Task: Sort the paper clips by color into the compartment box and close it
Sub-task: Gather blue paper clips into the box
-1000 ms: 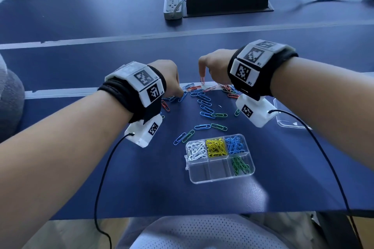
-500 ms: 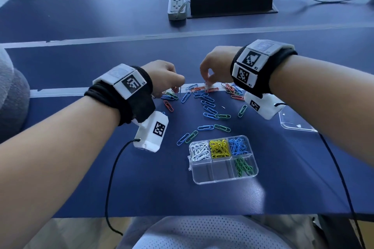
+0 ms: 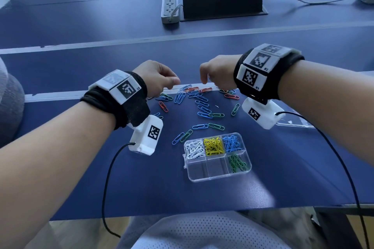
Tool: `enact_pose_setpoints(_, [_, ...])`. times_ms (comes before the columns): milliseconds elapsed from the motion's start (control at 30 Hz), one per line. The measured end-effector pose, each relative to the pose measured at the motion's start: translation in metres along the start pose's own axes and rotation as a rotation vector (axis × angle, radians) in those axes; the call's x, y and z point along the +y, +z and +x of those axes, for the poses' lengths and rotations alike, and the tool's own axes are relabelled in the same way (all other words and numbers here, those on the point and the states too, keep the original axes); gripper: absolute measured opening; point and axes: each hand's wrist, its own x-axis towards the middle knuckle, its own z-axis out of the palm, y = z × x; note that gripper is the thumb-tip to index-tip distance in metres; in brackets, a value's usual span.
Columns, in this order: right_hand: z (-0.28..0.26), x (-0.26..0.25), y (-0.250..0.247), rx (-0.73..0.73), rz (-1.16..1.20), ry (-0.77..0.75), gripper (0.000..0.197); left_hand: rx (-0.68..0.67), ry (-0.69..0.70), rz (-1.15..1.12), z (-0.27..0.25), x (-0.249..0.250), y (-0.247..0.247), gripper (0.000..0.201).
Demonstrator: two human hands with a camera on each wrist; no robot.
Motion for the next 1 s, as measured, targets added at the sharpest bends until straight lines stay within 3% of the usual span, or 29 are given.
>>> enact_pose_setpoints(133, [-0.003, -0.002, 0.005, 0.007, 0.078, -0.014, 0.026, -0.086, -0.135, -0.102, -0.002, -0.003, 0.002, 0.033])
enact_pose_setpoints(233, [-0.006, -0.005, 0.005, 0.007, 0.125, -0.009, 0.024, -0.09, -0.17, -0.084, -0.008, -0.004, 0.001, 0.035])
enact_pose_setpoints(300, [-0.009, -0.007, 0.002, 0.013, 0.133, 0.005, 0.026, -0.079, -0.113, 0.075, -0.013, -0.004, 0.0, 0.029])
enact_pose_setpoints(400, [-0.012, -0.008, 0.001, 0.003, 0.117, 0.016, 0.023, -0.054, 0.091, 0.499, -0.025, -0.004, -0.003, 0.005])
enact_pose_setpoints(467, [-0.014, -0.009, 0.002, 0.01, 0.103, 0.006, 0.023, -0.083, 0.162, 0.605, -0.028, -0.006, -0.007, 0.01])
enact_pose_setpoints(567, [-0.017, -0.008, 0.004, 0.016, 0.094, 0.001, 0.027, -0.094, 0.217, 0.695, -0.028, -0.007, -0.009, 0.017])
enact_pose_setpoints(733, [-0.025, -0.013, 0.0, 0.03, 0.117, 0.051, 0.032, -0.091, 0.248, 0.822, -0.029, -0.005, -0.008, 0.009])
enact_pose_setpoints(1000, [-0.048, -0.022, -0.003, -0.017, 0.64, 0.175, 0.032, -0.037, 0.255, 0.779, -0.036, -0.013, -0.004, 0.012])
